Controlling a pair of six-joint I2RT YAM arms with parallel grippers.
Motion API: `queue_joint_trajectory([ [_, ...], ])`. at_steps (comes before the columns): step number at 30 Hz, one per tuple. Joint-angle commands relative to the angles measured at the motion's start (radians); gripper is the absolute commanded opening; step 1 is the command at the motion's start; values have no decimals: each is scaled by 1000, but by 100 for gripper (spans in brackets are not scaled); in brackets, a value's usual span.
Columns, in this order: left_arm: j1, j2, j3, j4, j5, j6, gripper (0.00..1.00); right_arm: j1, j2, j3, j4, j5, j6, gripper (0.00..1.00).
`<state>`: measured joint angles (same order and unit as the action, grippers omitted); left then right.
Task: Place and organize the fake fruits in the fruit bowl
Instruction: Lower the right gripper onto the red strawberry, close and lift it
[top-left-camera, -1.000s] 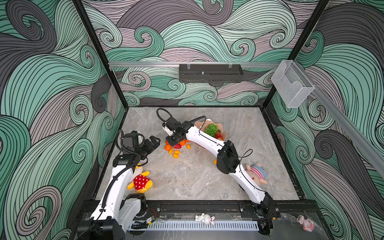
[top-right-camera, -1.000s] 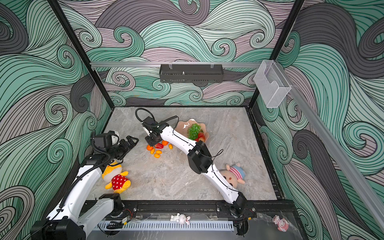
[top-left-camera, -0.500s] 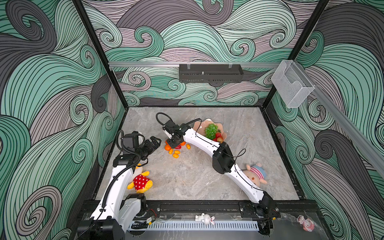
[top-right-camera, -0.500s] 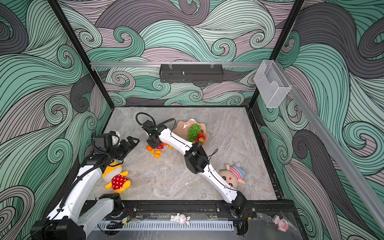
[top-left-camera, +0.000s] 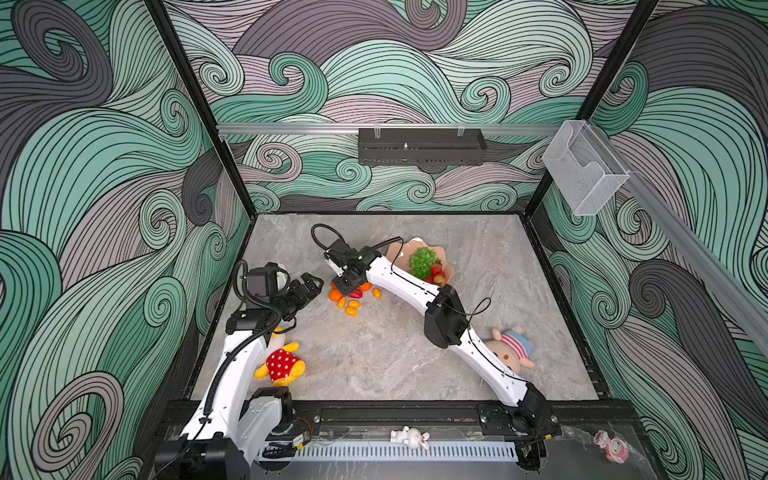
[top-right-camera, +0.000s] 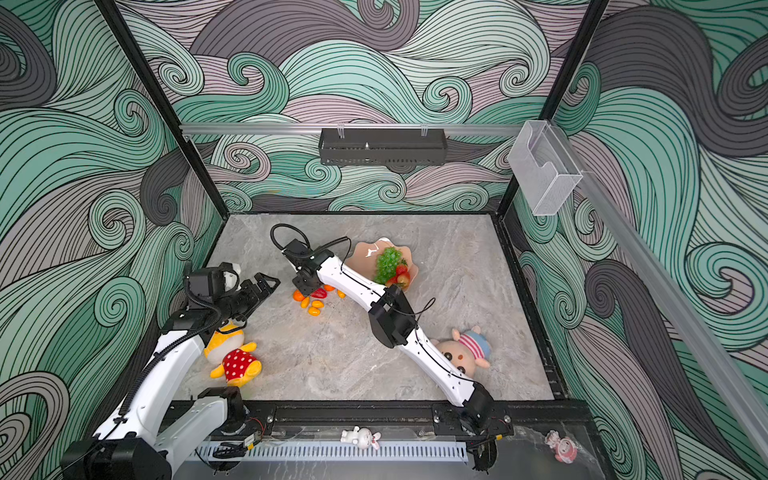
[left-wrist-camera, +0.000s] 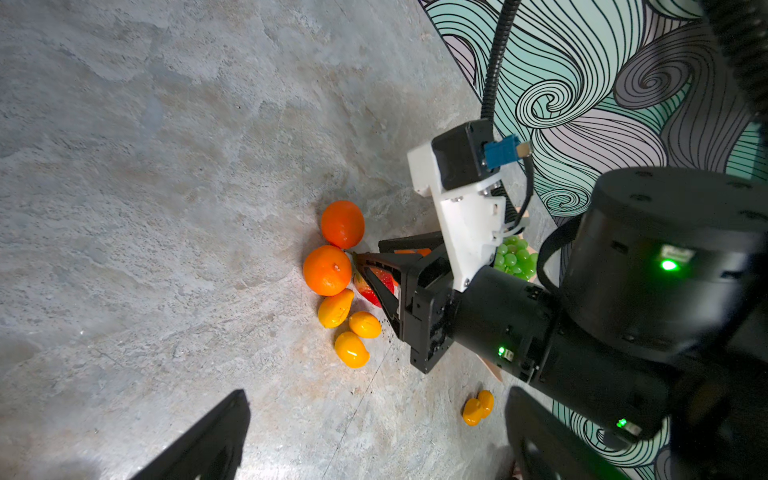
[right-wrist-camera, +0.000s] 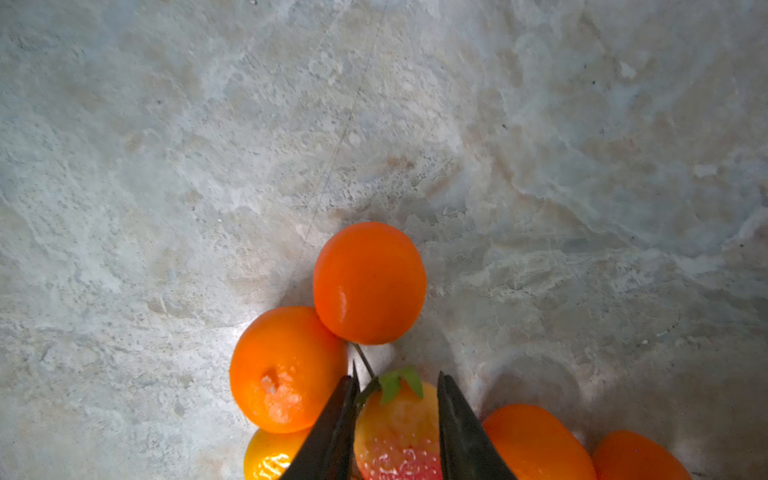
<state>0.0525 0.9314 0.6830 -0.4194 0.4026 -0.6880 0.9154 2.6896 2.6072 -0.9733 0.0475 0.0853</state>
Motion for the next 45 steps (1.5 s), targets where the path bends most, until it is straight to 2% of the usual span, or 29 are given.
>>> queue_joint_trajectory([
  [1,9,-3,2,-18,18,16,98,4,35,28,-24,15,-2,36],
  [8,9,-8,4,-25,19,17,99,3,39,26,-29,9,-1,33],
  [20,9,-11,3,-18,21,19,99,2,14,25,-30,13,1,16],
  [34,8,-12,15,-9,58,48,99,-6,-99,-32,-29,-7,7,1],
  [40,-9,7,27,-17,99,50,98,-10,-164,-88,-29,-10,19,0],
  [45,-45,8,28,-10,91,41,98,-17,-227,-154,-27,-9,30,0],
])
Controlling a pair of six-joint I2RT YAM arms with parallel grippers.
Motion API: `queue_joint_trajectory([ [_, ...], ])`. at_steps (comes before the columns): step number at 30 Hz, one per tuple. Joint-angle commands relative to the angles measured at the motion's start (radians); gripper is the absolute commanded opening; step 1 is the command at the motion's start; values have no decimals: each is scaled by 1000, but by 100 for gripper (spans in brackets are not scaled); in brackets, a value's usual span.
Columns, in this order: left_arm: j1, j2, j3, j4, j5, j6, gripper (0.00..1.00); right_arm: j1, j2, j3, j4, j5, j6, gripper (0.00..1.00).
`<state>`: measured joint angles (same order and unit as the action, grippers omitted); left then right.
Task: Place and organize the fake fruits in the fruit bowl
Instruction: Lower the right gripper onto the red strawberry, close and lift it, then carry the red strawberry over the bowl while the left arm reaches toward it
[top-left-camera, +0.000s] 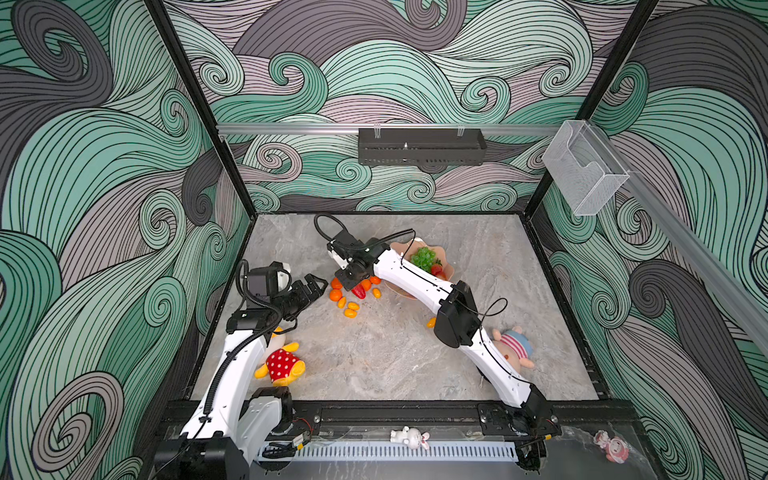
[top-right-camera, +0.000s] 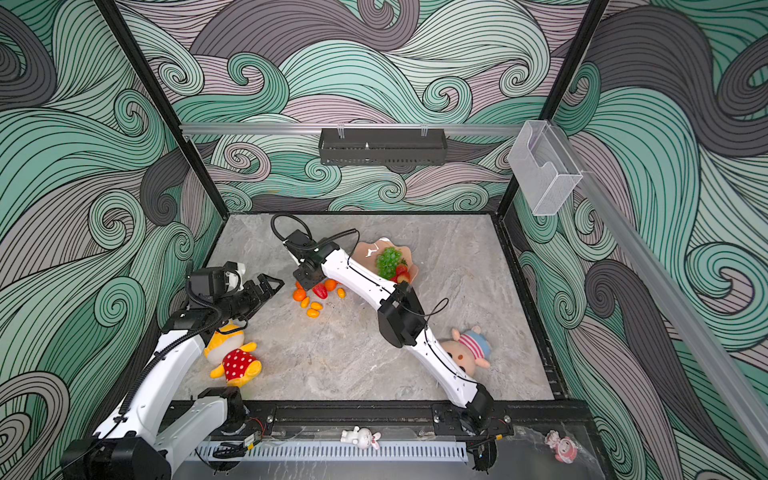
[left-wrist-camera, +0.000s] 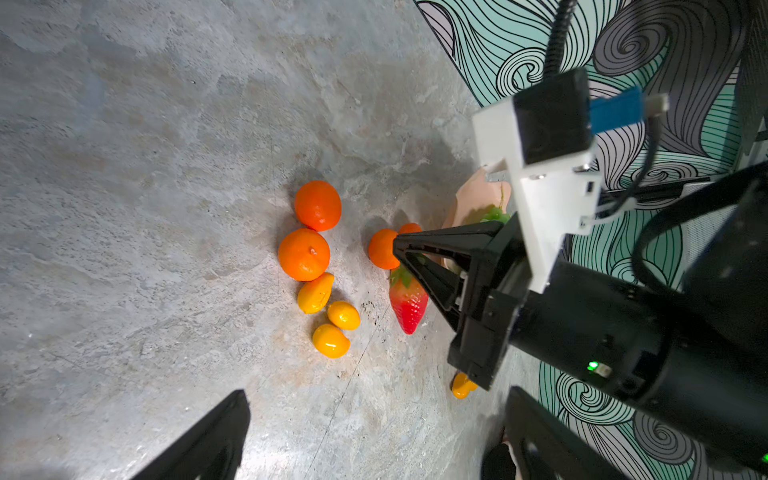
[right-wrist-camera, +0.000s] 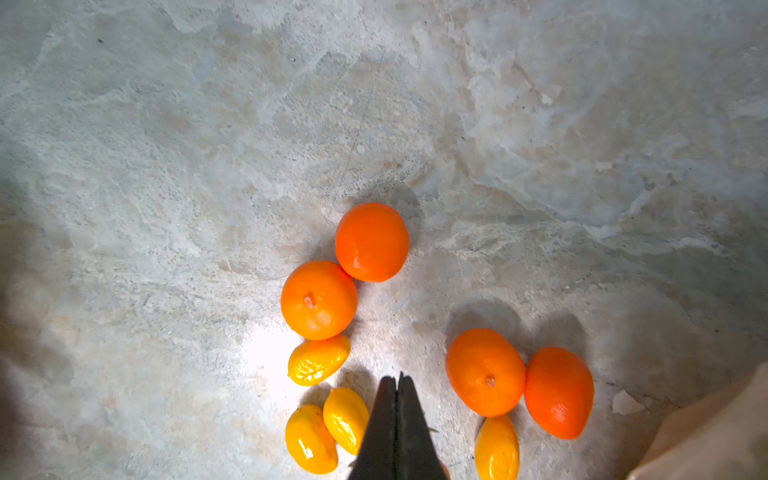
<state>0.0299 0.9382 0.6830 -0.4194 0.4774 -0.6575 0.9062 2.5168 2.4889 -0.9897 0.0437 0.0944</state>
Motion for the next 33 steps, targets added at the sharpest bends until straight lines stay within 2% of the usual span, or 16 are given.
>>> queue_joint_trajectory([
  [1,-30,1,28,-8,12,10,98,-8,-67,-48,-8,-5,23,0],
  [7,-126,20,27,31,-39,-8,98,-19,-185,-192,35,3,31,0],
  [11,-228,50,33,92,-90,-26,98,-43,-285,-332,84,18,39,0],
  [20,-424,187,116,161,-164,-20,99,-151,-494,-630,162,38,51,0],
  [25,-496,269,159,193,-190,-22,99,-228,-549,-731,182,37,41,0],
  [33,-608,412,271,221,-234,-15,98,-285,-549,-796,185,85,-10,0],
])
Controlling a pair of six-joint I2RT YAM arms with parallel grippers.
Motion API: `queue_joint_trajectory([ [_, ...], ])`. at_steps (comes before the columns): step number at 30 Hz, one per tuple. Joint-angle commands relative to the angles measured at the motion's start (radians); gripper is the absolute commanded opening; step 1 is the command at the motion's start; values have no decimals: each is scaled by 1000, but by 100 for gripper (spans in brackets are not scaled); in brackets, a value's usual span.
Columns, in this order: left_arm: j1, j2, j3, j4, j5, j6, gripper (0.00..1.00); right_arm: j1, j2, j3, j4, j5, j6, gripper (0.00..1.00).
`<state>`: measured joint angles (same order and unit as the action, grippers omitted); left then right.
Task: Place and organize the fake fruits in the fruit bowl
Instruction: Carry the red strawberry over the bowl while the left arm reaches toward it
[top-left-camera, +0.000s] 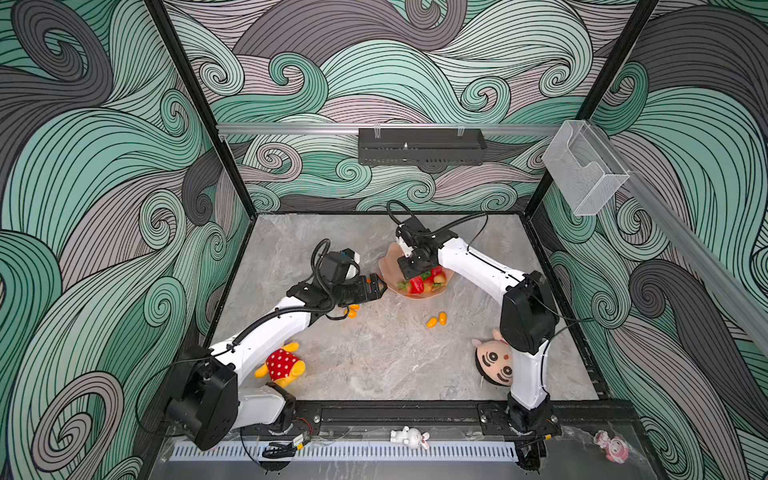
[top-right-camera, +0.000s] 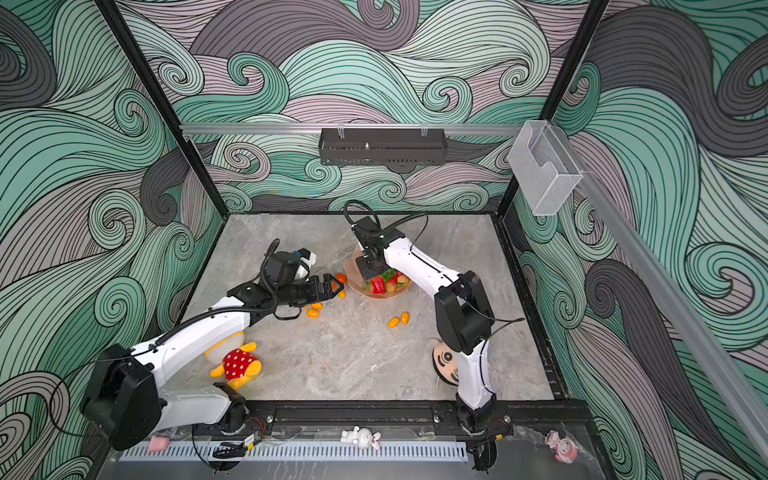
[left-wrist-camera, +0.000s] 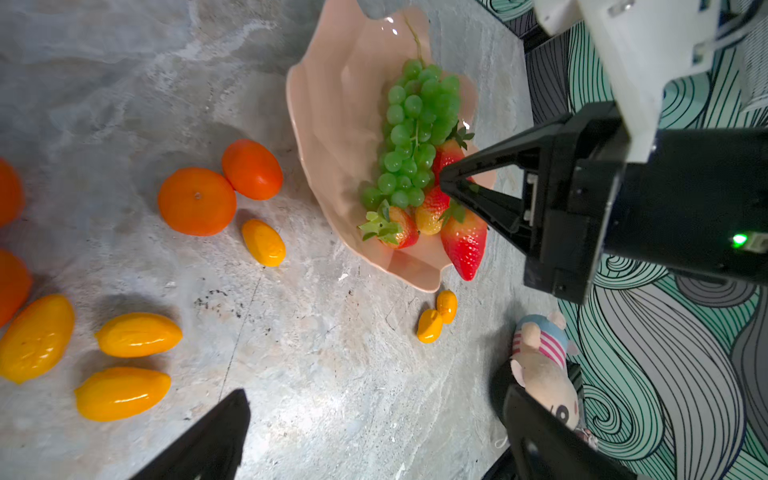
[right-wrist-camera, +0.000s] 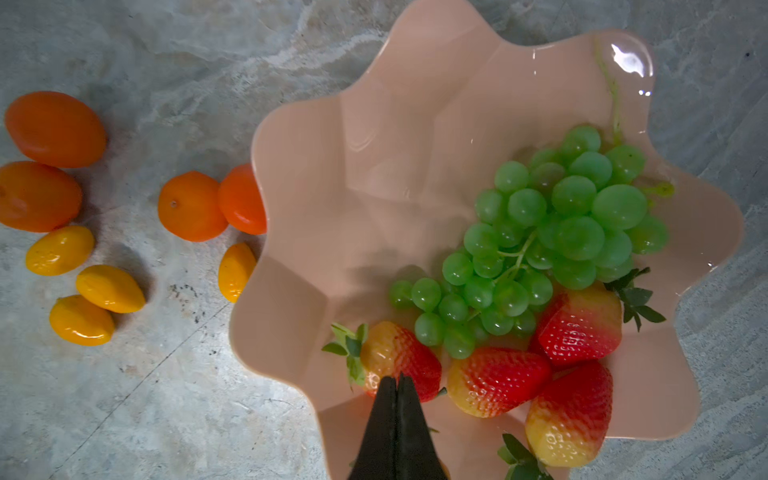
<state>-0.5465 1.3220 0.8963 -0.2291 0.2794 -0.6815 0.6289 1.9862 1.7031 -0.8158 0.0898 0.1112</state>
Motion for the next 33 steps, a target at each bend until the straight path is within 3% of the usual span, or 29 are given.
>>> queue_joint_trajectory([
  [1,-45,46,72,31,-40,11,99,-11,-14,-12,11,47,-32,0],
  [11,-114,169,147,42,-54,13,98,-39,48,-10,20,53,-54,0],
  [27,-119,147,114,15,-72,20,99,-59,126,34,28,10,-56,0],
  [33,-118,110,102,-7,-88,31,99,-58,90,24,28,-9,-48,11],
])
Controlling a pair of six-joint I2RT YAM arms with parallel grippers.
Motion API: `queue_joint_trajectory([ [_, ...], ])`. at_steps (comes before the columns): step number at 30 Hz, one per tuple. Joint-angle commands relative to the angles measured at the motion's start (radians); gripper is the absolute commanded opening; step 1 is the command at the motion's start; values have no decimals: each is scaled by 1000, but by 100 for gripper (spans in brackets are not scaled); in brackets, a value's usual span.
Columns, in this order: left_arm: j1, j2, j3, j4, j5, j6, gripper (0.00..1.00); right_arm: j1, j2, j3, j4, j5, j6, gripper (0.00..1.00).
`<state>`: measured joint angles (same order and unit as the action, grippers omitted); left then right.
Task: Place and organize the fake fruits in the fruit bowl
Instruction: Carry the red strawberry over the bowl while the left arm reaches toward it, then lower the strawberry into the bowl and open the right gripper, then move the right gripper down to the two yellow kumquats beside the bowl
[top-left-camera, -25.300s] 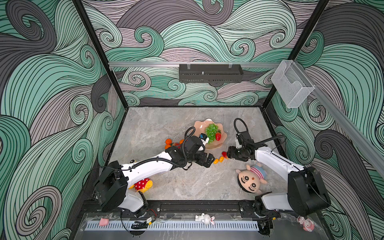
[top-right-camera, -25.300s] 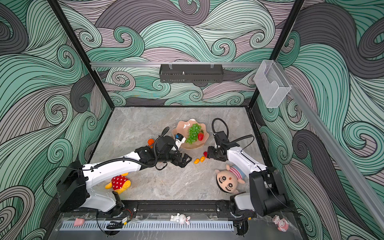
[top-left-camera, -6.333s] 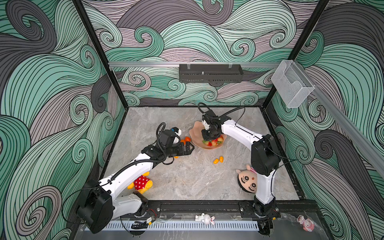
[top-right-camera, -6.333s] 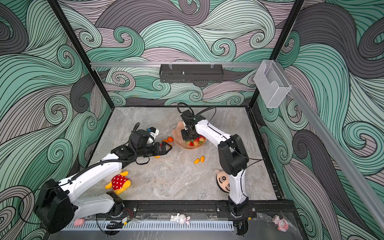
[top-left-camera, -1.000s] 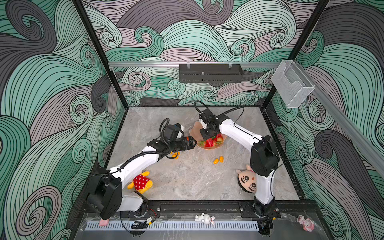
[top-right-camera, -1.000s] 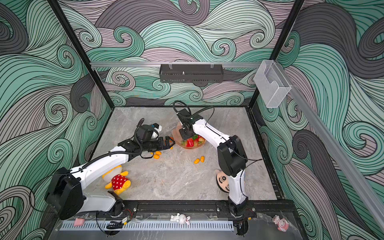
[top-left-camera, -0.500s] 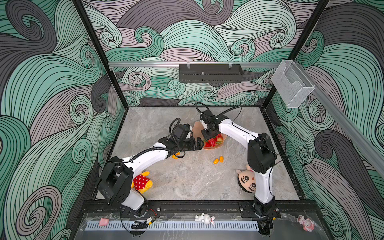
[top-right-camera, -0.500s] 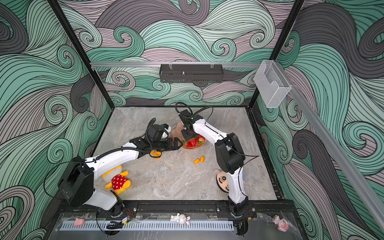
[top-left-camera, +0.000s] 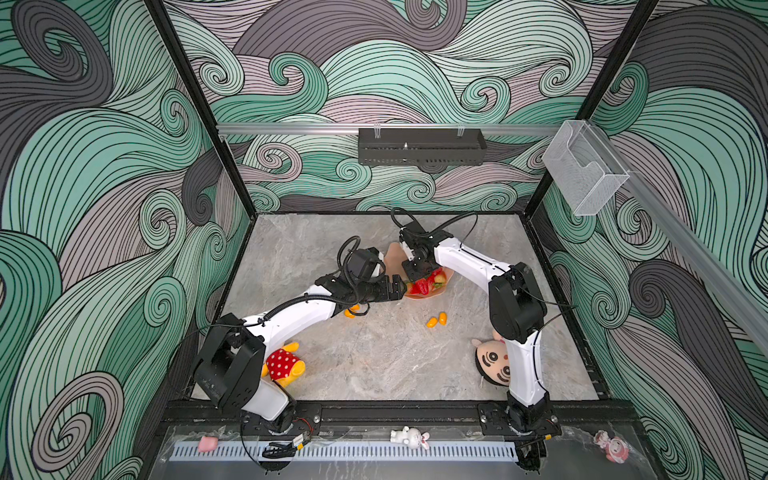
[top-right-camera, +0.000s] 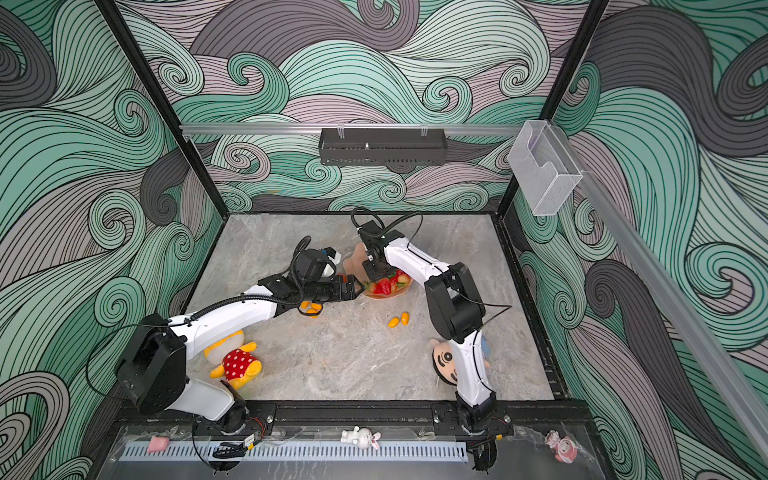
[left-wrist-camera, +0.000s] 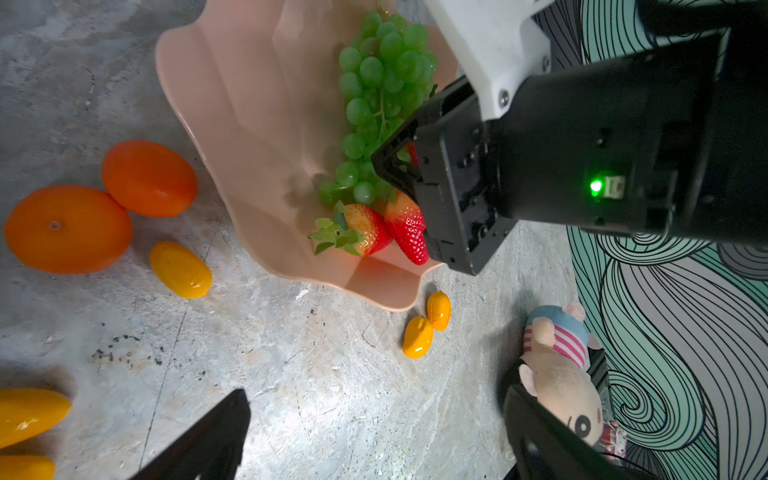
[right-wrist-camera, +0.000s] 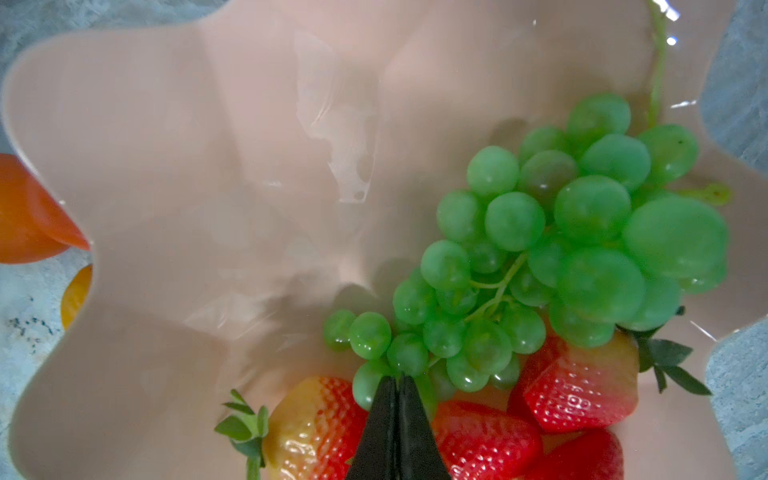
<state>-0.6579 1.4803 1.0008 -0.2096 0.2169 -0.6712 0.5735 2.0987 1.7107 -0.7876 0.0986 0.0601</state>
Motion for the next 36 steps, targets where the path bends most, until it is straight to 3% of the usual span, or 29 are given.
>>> queue_joint_trajectory([
  [1,-6,-51,-5,-29,-29,23,99,-3,-31,15,1,-22,5,12],
  [15,-8,-268,-107,-126,-89,46,99,-1,-249,-122,46,-46,90,37],
  [22,-25,-371,-185,-143,-121,47,99,0,-444,-341,80,-25,211,37],
  [29,-125,-333,-210,-54,-146,46,99,1,-656,-626,113,-3,338,37],
  [36,-232,-204,-163,9,-171,59,98,-3,-726,-815,179,-23,433,39],
])
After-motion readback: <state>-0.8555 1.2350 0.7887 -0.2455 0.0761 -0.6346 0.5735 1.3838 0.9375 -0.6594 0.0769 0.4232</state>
